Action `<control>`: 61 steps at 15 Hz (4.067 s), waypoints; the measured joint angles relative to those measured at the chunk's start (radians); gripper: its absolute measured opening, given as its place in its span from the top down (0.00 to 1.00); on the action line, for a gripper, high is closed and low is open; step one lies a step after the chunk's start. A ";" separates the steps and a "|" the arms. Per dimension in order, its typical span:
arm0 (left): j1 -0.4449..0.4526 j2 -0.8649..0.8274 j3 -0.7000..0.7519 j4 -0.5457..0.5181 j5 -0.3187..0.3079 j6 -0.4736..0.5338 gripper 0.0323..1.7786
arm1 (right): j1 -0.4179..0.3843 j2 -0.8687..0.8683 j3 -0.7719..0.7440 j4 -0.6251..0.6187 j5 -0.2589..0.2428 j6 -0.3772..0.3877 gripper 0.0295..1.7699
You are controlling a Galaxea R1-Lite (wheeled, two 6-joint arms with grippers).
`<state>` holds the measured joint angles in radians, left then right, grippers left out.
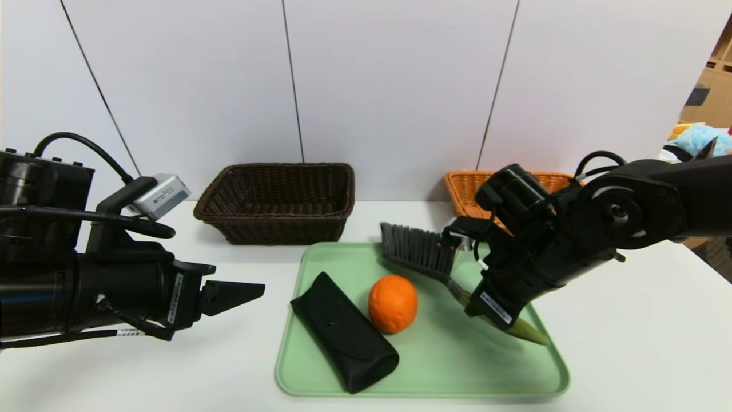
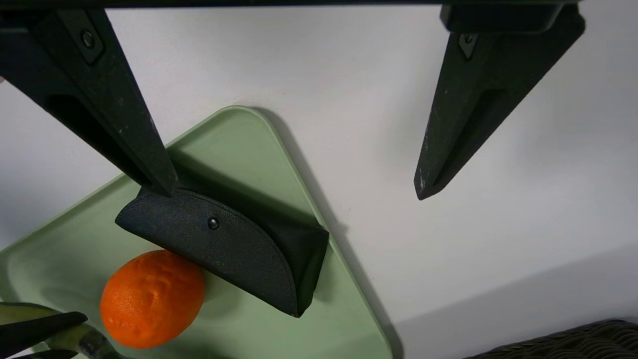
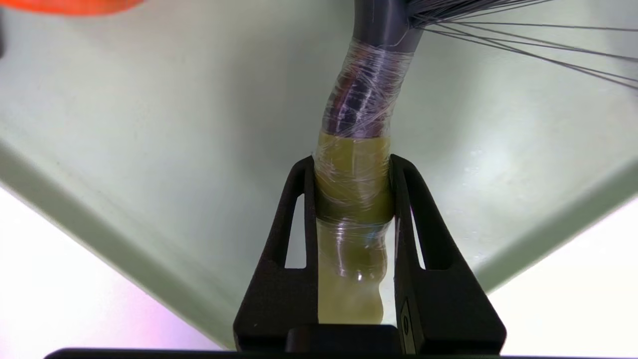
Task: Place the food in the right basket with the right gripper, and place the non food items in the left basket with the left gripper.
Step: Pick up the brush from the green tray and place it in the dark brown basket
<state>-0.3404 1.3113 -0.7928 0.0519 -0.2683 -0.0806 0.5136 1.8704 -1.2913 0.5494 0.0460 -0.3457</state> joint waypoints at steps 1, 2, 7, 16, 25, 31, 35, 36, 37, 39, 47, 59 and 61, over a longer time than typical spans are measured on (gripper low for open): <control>0.000 -0.002 0.003 0.000 0.001 -0.004 0.05 | -0.003 -0.005 0.000 -0.004 0.000 0.000 0.78; 0.000 -0.004 0.005 0.000 0.000 -0.007 0.05 | -0.005 -0.010 0.000 -0.006 -0.001 0.000 0.78; 0.000 -0.015 0.012 0.000 0.000 -0.011 0.05 | -0.006 -0.040 0.000 -0.049 0.006 0.015 0.78; -0.002 -0.034 0.014 0.000 0.000 -0.010 0.05 | -0.005 -0.100 0.002 -0.110 0.024 0.044 0.78; -0.001 -0.052 0.020 0.000 0.000 -0.012 0.05 | -0.008 -0.142 0.013 -0.257 0.056 0.103 0.99; -0.001 -0.054 0.020 0.000 0.000 -0.013 0.05 | -0.015 -0.151 0.022 -0.262 0.056 0.109 0.99; 0.000 -0.055 0.026 0.000 0.000 -0.014 0.05 | -0.020 -0.164 0.043 -0.257 0.055 0.127 0.99; -0.001 -0.055 0.029 0.000 0.000 -0.014 0.05 | -0.023 -0.167 0.054 -0.256 0.055 0.136 0.99; 0.000 -0.055 0.032 0.000 0.000 -0.014 0.05 | -0.026 -0.172 0.072 -0.257 0.055 0.143 0.99; 0.000 -0.056 0.035 0.000 0.000 -0.014 0.05 | -0.039 -0.184 0.109 -0.259 0.056 0.147 0.99; -0.001 -0.057 0.040 0.000 0.000 -0.014 0.05 | -0.060 -0.227 0.203 -0.262 0.061 0.149 0.93; -0.002 -0.057 0.043 0.000 0.000 -0.014 0.05 | -0.051 -0.133 0.217 -0.248 0.070 0.137 0.22; -0.002 -0.056 0.042 0.000 0.000 -0.014 0.05 | -0.046 -0.113 0.205 -0.210 0.069 0.118 0.18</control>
<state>-0.3423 1.2551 -0.7504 0.0519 -0.2683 -0.0943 0.4681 1.7574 -1.0862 0.3389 0.1145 -0.2274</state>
